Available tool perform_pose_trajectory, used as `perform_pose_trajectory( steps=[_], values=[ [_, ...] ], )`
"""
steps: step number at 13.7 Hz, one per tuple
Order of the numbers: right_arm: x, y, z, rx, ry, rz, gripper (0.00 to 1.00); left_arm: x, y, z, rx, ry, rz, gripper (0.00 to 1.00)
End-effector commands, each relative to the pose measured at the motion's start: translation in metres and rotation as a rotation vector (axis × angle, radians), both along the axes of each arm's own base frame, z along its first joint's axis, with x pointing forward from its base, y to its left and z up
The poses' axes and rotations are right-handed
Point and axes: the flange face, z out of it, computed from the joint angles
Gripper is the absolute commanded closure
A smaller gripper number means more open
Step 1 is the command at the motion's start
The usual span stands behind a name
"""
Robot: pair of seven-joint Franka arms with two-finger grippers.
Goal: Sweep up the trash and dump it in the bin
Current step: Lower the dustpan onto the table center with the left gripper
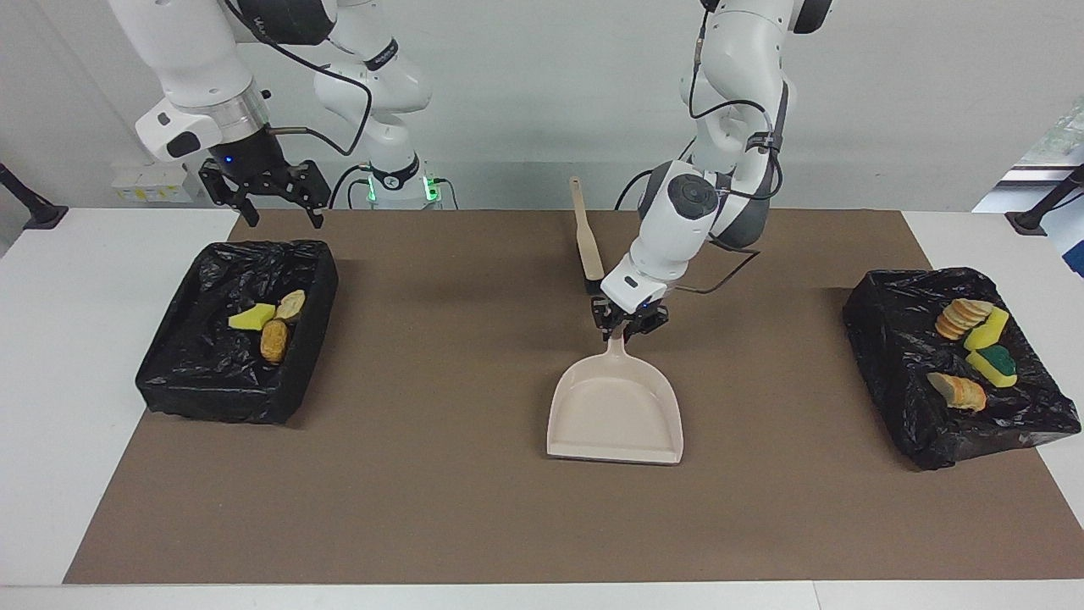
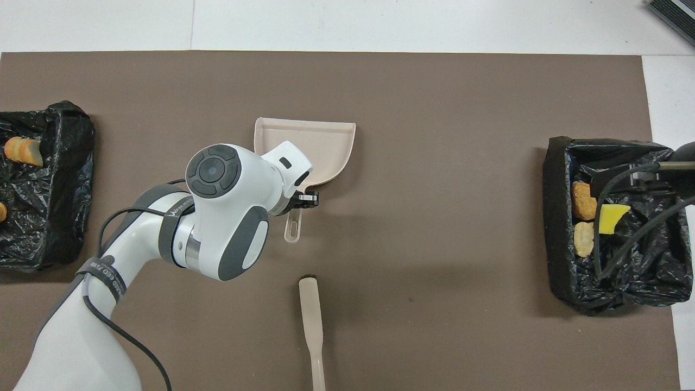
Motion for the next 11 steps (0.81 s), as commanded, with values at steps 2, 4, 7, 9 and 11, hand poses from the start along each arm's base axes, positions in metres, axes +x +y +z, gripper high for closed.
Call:
perform_pose_trajectory(
  steps=[2, 4, 7, 9, 11],
  values=[
    [0.000, -0.002, 0.003, -0.015, -0.017, -0.001, 0.00, 0.000, -0.010, 0.002, -0.040, 0.006, 0.045, 1.00],
    [0.000, -0.003, 0.003, -0.014, -0.018, 0.007, 0.00, 0.000, -0.007, 0.000, -0.036, 0.009, 0.029, 0.42],
    [0.002, -0.009, -0.001, -0.023, 0.003, 0.000, 0.00, 0.002, -0.009, 0.006, -0.033, -0.009, 0.012, 0.00],
    [0.007, -0.011, 0.015, -0.020, -0.027, -0.005, 0.00, 0.006, -0.004, 0.023, -0.037, -0.010, 0.014, 0.00],
    [0.007, -0.010, 0.014, -0.013, -0.017, -0.007, 0.00, 0.008, 0.004, 0.048, -0.011, 0.005, 0.002, 0.00]
  ],
)
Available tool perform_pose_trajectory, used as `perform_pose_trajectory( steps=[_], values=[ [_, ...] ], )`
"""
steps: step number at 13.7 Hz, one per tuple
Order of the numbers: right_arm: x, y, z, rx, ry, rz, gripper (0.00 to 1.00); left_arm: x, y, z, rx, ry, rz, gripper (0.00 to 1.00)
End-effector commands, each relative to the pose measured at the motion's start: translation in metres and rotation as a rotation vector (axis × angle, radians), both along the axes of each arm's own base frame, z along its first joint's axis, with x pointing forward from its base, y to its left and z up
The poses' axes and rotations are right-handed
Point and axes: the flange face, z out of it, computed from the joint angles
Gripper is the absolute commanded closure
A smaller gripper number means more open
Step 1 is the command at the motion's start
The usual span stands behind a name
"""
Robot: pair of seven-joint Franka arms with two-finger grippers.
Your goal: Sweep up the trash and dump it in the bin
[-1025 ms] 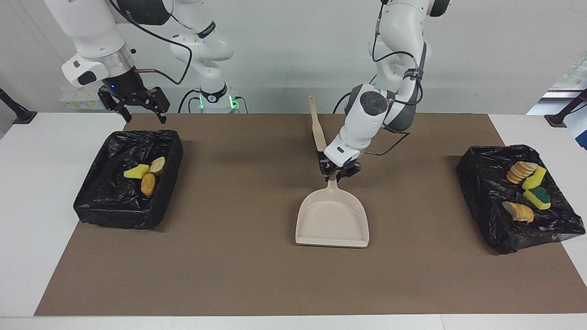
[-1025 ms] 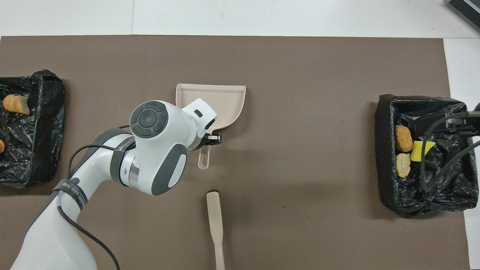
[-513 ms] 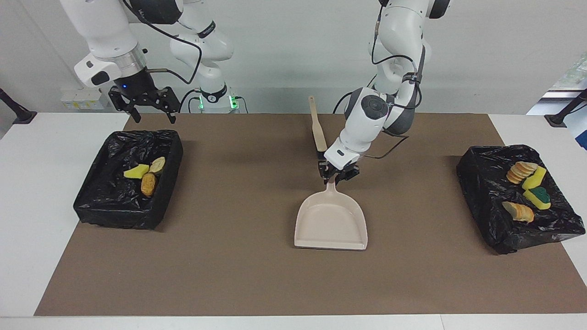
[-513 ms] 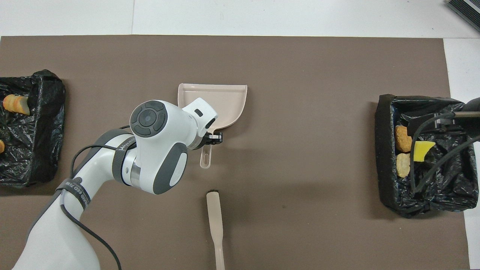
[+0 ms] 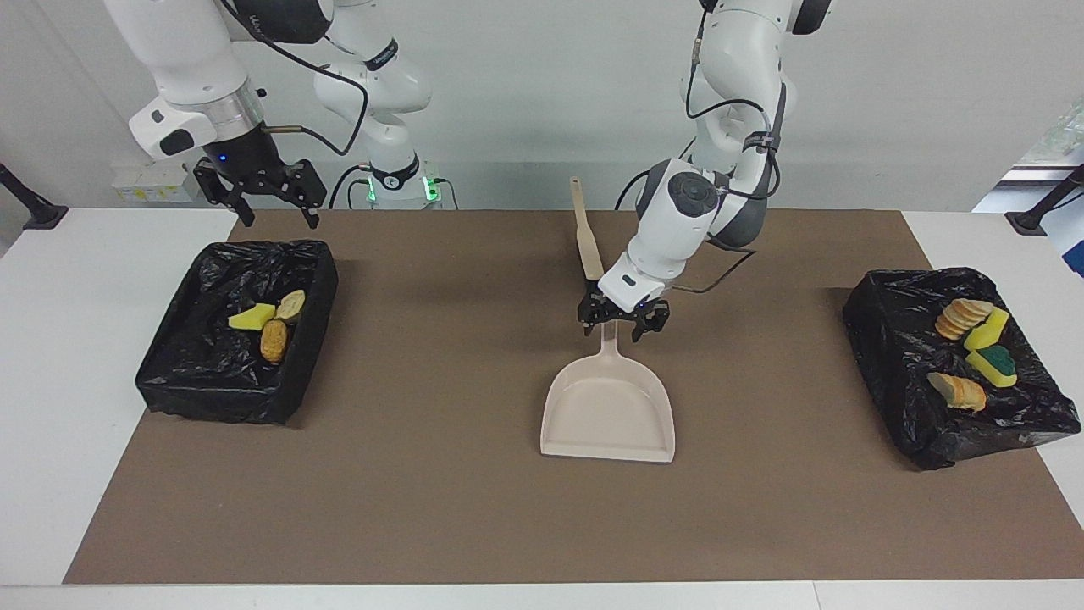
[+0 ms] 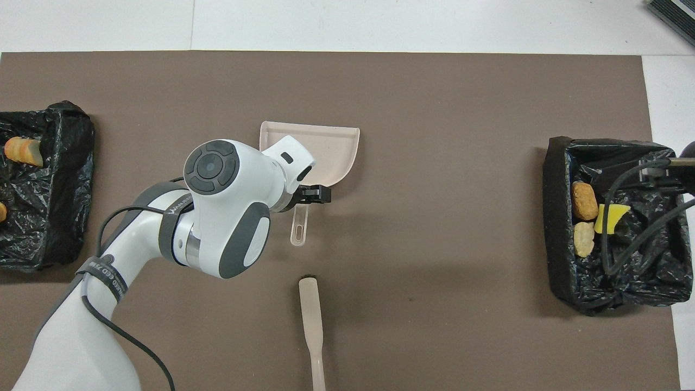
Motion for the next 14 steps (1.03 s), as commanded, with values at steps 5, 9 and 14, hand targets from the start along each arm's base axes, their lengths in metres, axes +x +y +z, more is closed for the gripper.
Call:
perform_pose_trajectory(
  steps=[5, 9, 14],
  values=[
    [0.006, 0.002, 0.001, 0.001, -0.001, 0.002, 0.00, 0.002, 0.085, 0.128, 0.095, 0.053, 0.025, 0.00],
    [0.005, 0.005, 0.001, -0.002, 0.000, 0.008, 0.00, 0.004, 0.188, 0.167, 0.128, 0.076, -0.008, 0.00],
    [-0.001, 0.004, -0.004, -0.017, 0.022, 0.103, 0.00, 0.005, 0.274, 0.215, 0.185, -0.011, -0.017, 0.00]
  ],
)
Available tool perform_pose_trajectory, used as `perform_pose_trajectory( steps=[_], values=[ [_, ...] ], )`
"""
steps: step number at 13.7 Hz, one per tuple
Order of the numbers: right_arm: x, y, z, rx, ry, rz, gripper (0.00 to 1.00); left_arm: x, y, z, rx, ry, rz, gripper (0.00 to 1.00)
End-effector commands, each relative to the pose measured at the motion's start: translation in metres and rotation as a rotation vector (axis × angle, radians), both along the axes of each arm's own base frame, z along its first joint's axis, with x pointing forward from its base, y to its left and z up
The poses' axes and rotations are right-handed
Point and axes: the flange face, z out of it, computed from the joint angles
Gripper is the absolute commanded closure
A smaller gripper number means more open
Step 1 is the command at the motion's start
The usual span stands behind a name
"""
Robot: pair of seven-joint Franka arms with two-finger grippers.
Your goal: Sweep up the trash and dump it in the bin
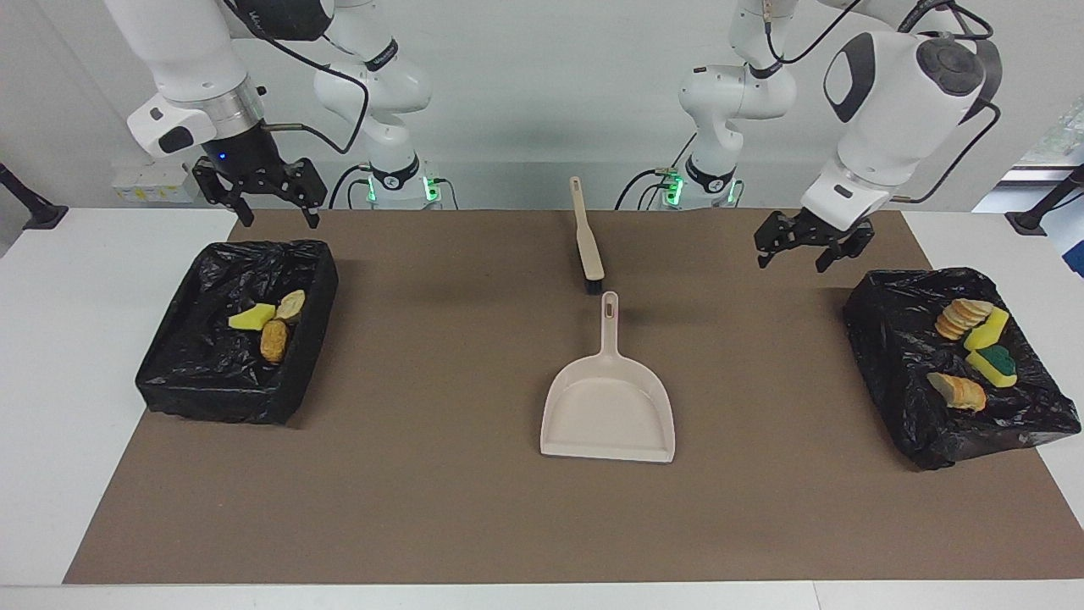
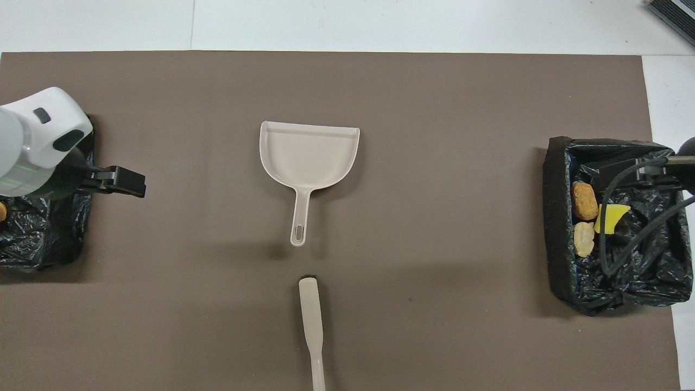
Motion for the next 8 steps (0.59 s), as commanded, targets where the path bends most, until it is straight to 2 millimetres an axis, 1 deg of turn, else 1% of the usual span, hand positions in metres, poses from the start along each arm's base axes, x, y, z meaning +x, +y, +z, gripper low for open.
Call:
perform_pose_trajectory(
  steps=[1, 2, 5, 6, 8],
  values=[
    [-0.004, -0.002, -0.001, -0.016, 0.013, 0.055, 0.00, -0.008, 0.025, 0.051, 0.031, -0.075, 0.014, 0.00],
    [-0.005, -0.001, -0.001, -0.016, 0.016, 0.055, 0.00, -0.011, 0.031, 0.065, 0.046, -0.066, 0.020, 0.00],
    [-0.009, -0.001, -0.003, -0.014, 0.028, 0.050, 0.00, -0.021, 0.053, 0.079, 0.079, 0.015, 0.051, 0.00],
    [-0.009, -0.001, -0.003, -0.014, 0.028, 0.050, 0.00, -0.022, 0.057, 0.085, 0.115, 0.010, 0.037, 0.00],
    [-0.010, -0.002, -0.002, -0.013, 0.027, 0.047, 0.00, -0.025, 0.057, 0.090, 0.101, -0.003, 0.023, 0.00]
  ],
)
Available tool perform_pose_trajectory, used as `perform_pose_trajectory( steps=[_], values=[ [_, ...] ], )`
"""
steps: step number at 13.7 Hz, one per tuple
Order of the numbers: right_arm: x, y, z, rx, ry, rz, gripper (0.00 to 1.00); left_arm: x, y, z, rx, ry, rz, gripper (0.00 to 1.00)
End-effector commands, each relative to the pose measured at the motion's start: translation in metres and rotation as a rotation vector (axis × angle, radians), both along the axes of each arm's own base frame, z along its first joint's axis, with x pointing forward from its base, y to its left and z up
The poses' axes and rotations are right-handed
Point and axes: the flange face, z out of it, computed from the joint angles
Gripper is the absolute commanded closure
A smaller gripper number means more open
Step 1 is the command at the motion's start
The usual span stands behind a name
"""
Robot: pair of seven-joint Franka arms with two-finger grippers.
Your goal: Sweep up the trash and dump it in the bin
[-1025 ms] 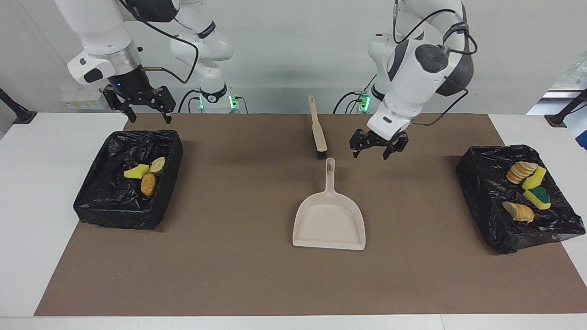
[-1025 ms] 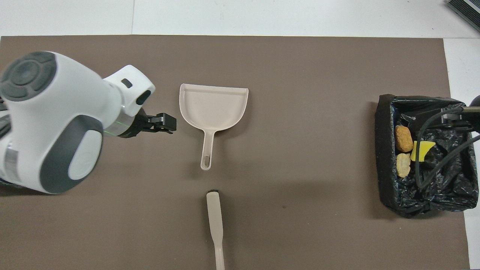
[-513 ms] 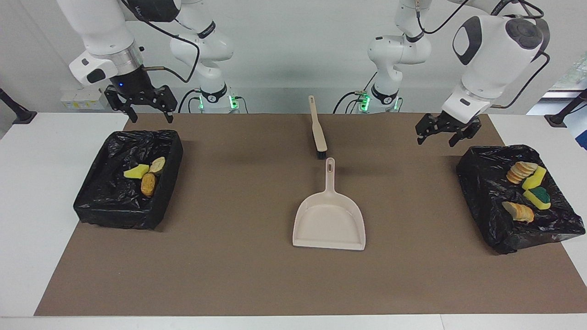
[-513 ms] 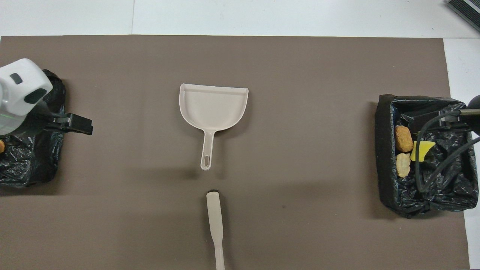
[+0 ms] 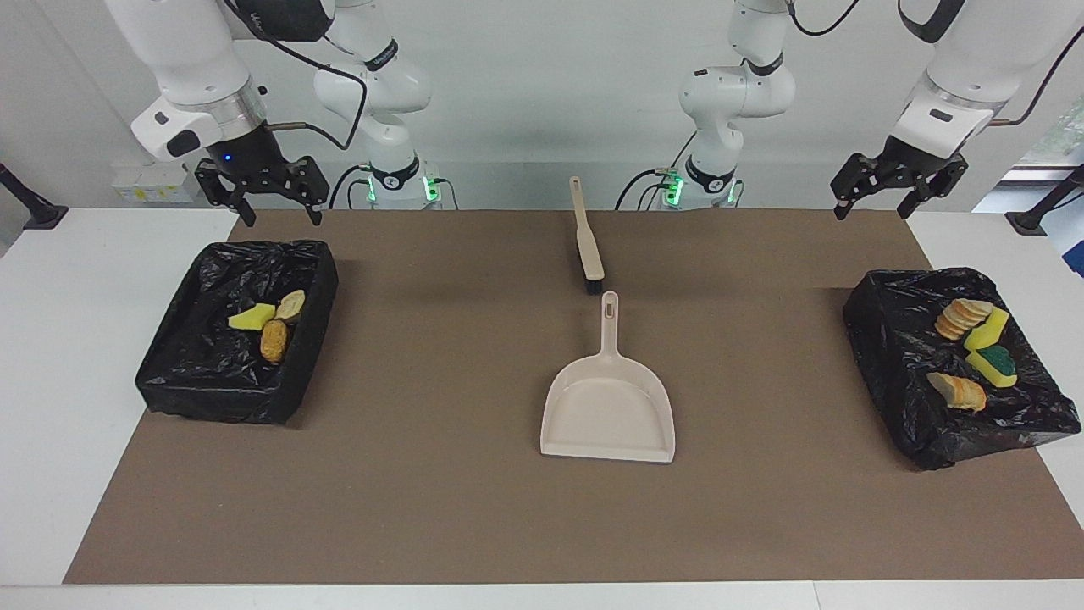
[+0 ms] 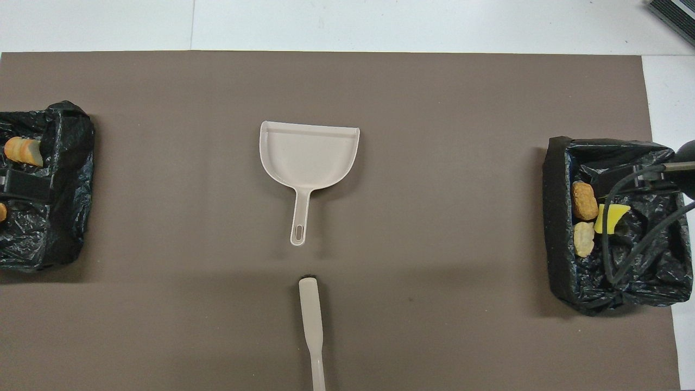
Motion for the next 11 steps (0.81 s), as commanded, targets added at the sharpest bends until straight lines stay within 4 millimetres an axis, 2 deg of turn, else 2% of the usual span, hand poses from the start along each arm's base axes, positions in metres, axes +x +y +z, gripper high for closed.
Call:
perform_pose_trajectory(
  steps=[1, 11],
  values=[
    [-0.0069, -0.0020, 0.0001, -0.013, 0.009, 0.013, 0.00, 0.0002, 0.0016, 0.0065, 0.003, -0.001, -0.019, 0.00],
    [-0.0067, -0.0020, -0.0003, -0.013, 0.012, 0.011, 0.00, 0.0025, -0.0022, 0.0065, -0.001, -0.025, -0.032, 0.00]
  ],
)
